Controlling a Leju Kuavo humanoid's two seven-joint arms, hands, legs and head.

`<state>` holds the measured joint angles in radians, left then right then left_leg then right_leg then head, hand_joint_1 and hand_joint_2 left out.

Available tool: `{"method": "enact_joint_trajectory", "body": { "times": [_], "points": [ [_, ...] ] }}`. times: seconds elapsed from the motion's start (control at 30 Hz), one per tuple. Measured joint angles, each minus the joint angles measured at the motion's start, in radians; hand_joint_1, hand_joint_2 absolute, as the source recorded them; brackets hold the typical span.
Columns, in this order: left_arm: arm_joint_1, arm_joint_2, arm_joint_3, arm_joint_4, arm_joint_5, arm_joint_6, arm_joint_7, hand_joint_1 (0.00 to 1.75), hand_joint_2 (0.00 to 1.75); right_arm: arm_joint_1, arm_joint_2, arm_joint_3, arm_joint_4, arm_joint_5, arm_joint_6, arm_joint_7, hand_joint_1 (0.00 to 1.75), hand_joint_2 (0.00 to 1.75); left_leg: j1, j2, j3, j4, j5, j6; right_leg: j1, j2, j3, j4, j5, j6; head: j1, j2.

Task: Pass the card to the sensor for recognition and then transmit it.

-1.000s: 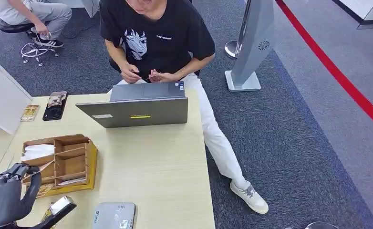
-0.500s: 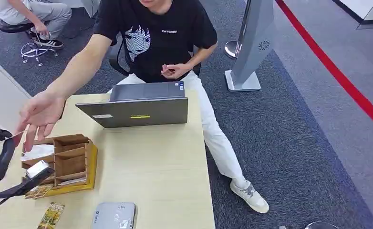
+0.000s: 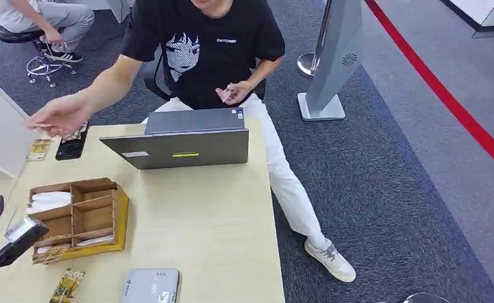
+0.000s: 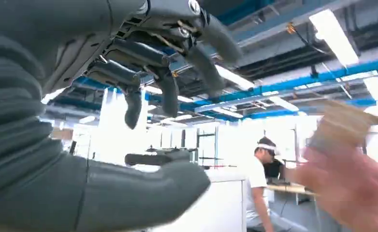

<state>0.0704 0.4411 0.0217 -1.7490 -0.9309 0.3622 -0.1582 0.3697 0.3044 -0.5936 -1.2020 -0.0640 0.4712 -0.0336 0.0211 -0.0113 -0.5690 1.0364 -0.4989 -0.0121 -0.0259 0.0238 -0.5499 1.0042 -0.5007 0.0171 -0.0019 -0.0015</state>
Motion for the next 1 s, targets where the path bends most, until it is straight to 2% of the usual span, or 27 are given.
{"method": "enact_joint_trajectory", "body": {
  "times": [0.17,0.3,0.33,0.4,0.43,0.47,0.5,0.53,0.57,0.63,0.73,0.83,0.93,1.0],
  "points": [
    [0.142,-0.088,0.09,-0.107,0.174,0.137,-0.141,0.0,1.75,0.037,0.0,0.052,-0.016,-0.101,-0.082,0.005,0.0,1.75,0.0,0.0,0.0,0.0,-0.002,0.0,0.0,0.0,-0.001,0.0,-0.001,0.0,0.0,0.0],
    [0.258,-0.198,0.19,-0.219,0.356,0.147,-0.291,0.0,1.75,0.073,0.0,0.075,-0.059,-0.16,-0.091,0.033,0.0,1.75,0.0,0.0,-0.001,0.0,-0.002,0.0,0.0,0.0,0.0,-0.001,-0.001,0.0,0.0,0.0],
    [0.278,-0.232,0.221,-0.245,0.42,0.128,-0.337,0.44,1.75,0.08,0.0,0.079,-0.068,-0.174,-0.095,0.039,0.0,1.75,0.0,0.0,-0.001,0.0,-0.002,0.0,0.0,0.0,0.0,-0.001,-0.001,0.0,0.0,0.0],
    [0.3,-0.32,0.297,-0.29,0.559,0.052,-0.437,1.59,1.75,0.094,0.0,0.089,-0.085,-0.202,-0.102,0.042,0.0,1.75,0.0,0.0,-0.002,0.0,-0.002,0.0,0.0,-0.001,0.0,-0.001,-0.001,0.0,0.0,0.0],
    [0.3,-0.38,0.358,-0.311,0.638,-0.022,-0.472,1.75,1.75,0.102,0.0,0.094,-0.093,-0.22,-0.106,0.043,0.0,1.75,0.0,0.0,-0.001,0.0,-0.003,0.001,0.0,-0.001,0.0,-0.001,-0.001,0.0,0.0,0.0],
    [0.293,-0.441,0.427,-0.325,0.719,-0.113,-0.477,1.75,1.75,0.108,0.0,0.1,-0.1,-0.238,-0.111,0.043,0.07,1.75,0.0,0.0,-0.001,0.0,-0.003,0.001,0.0,-0.001,0.0,-0.001,-0.001,0.0,0.001,0.0],
    [0.282,-0.503,0.507,-0.335,0.788,-0.197,-0.479,1.75,1.75,0.112,0.0,0.106,-0.106,-0.251,-0.115,0.043,0.28,1.75,0.0,0.0,-0.001,0.0,-0.003,0.001,0.0,-0.001,0.0,-0.001,-0.001,0.0,0.001,0.0],
    [0.273,-0.553,0.581,-0.338,0.847,-0.252,-0.456,1.75,1.75,0.117,0.0,0.112,-0.112,-0.261,-0.115,0.043,1.75,1.75,0.0,0.0,-0.001,0.0,-0.003,0.001,0.0,-0.001,0.0,-0.001,-0.001,0.0,0.002,0.0],
    [0.27,-0.595,0.649,-0.337,0.91,-0.266,-0.421,1.75,1.75,0.12,0.0,0.117,-0.118,-0.268,-0.114,0.042,1.75,1.75,0.0,0.0,0.0,0.0,-0.003,0.001,0.0,0.0,0.0,-0.001,-0.001,0.0,0.001,0.0],
    [0.269,-0.646,0.731,-0.33,0.991,-0.241,-0.365,1.75,1.75,0.124,0.0,0.122,-0.124,-0.278,-0.113,0.039,1.75,1.75,0.0,0.0,0.0,0.0,-0.003,0.001,0.0,0.0,0.001,-0.001,-0.001,0.0,0.0,0.0],
    [0.275,-0.71,0.808,-0.275,1.084,-0.135,-0.296,1.75,1.75,0.125,0.0,0.126,-0.132,-0.289,-0.107,0.039,1.75,1.75,0.0,-0.001,0.001,0.0,-0.003,0.001,0.0,-0.002,0.0,-0.001,-0.002,0.0,0.0,0.0],
    [0.277,-0.745,0.834,-0.198,1.217,-0.074,-0.183,1.75,1.75,0.123,0.0,0.126,-0.134,-0.292,-0.084,0.042,1.75,1.75,0.0,-0.001,0.001,-0.001,-0.003,0.001,0.0,-0.002,0.002,-0.001,-0.002,0.0,-0.001,0.0],
    [0.28,-0.77,0.842,-0.093,1.311,-0.083,-0.062,1.75,1.75,0.113,0.0,0.117,-0.132,-0.27,-0.055,0.052,1.75,1.75,0.0,-0.001,0.001,-0.001,-0.003,0.001,0.0,-0.002,0.001,-0.001,-0.002,0.0,0.0,0.0],
    [0.284,-0.783,0.842,-0.018,1.335,-0.106,0.017,1.75,1.75,0.101,0.0,0.106,-0.128,-0.248,-0.037,0.053,1.75,1.75,0.0,-0.001,0.001,-0.001,-0.003,0.001,0.0,-0.002,0.001,-0.001,-0.002,0.0,0.0,0.0]
  ]
}}
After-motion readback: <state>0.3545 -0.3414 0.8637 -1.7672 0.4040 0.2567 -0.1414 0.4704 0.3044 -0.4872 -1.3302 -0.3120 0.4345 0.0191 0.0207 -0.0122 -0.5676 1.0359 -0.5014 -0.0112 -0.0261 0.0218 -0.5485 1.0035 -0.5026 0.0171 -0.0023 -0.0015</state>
